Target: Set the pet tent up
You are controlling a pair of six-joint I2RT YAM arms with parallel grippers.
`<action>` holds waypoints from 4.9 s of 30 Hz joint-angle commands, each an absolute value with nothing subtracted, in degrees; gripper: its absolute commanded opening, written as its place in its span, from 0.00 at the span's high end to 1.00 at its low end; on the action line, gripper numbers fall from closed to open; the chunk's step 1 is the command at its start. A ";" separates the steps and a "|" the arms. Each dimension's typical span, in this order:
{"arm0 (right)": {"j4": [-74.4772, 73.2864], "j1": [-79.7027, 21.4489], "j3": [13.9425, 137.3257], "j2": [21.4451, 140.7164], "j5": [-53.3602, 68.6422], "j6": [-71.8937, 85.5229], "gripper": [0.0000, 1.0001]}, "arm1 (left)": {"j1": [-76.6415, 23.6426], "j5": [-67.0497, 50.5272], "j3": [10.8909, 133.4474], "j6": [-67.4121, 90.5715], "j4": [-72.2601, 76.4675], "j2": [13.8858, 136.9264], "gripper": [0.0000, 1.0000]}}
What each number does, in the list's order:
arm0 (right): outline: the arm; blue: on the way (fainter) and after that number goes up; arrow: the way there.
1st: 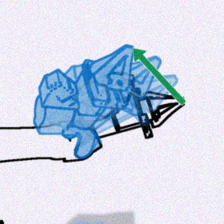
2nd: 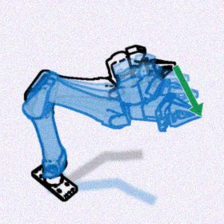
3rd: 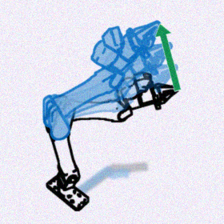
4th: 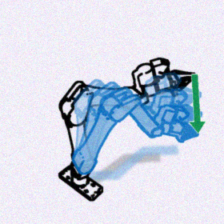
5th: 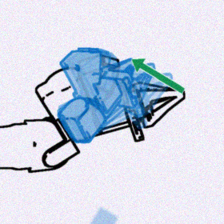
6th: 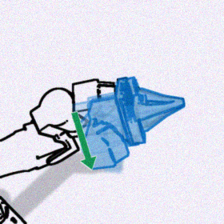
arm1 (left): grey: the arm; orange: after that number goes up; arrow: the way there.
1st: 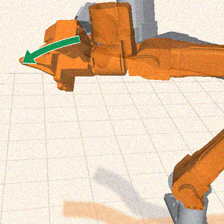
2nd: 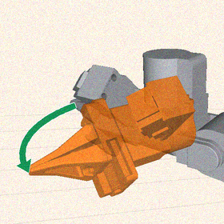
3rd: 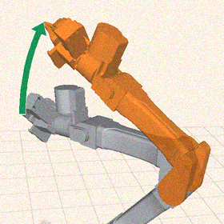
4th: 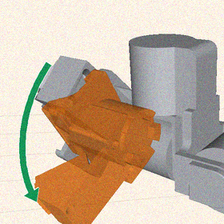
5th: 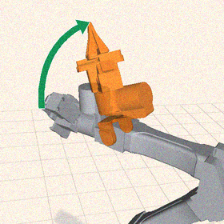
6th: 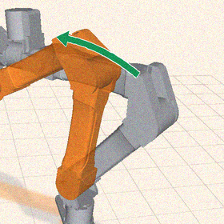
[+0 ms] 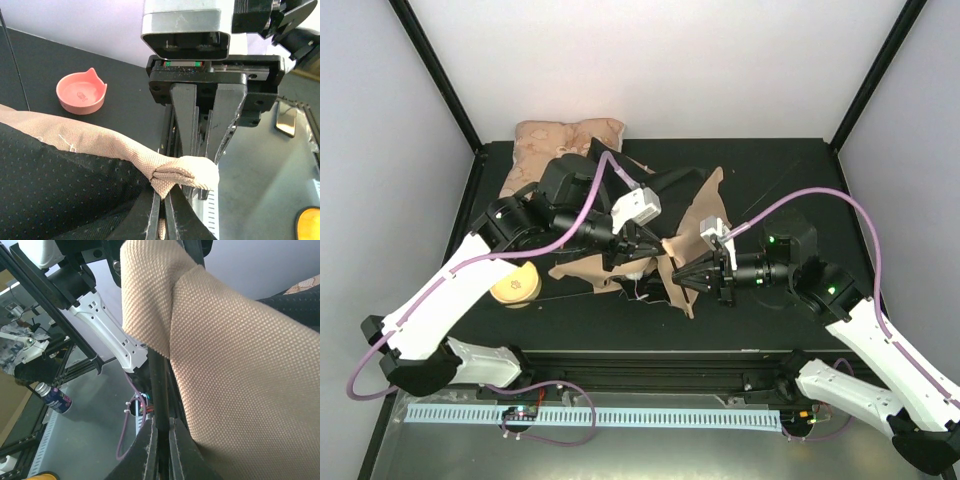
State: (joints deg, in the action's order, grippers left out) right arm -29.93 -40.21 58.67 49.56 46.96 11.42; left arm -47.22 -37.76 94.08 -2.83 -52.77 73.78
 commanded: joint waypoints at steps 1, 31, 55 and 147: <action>-37.72 -40.10 57.59 50.89 44.44 14.12 0.99 | -49.69 -37.45 99.27 -7.81 -55.47 74.78 0.98; -22.79 -40.10 61.07 45.02 23.92 23.17 0.99 | -55.42 -18.09 73.70 -5.51 -28.11 48.27 0.01; -23.88 -40.08 63.78 43.15 20.44 4.78 0.99 | -49.61 9.95 69.75 7.44 -50.63 39.24 0.01; 0.06 -16.49 69.25 73.71 -10.85 -26.23 0.99 | -35.54 -46.16 71.65 23.18 -31.40 75.27 0.98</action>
State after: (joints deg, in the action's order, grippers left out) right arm -2.87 -19.73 63.33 67.70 -12.80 -23.77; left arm -33.21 -39.29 68.58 16.95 -39.05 72.79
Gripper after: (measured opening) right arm 0.063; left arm 0.043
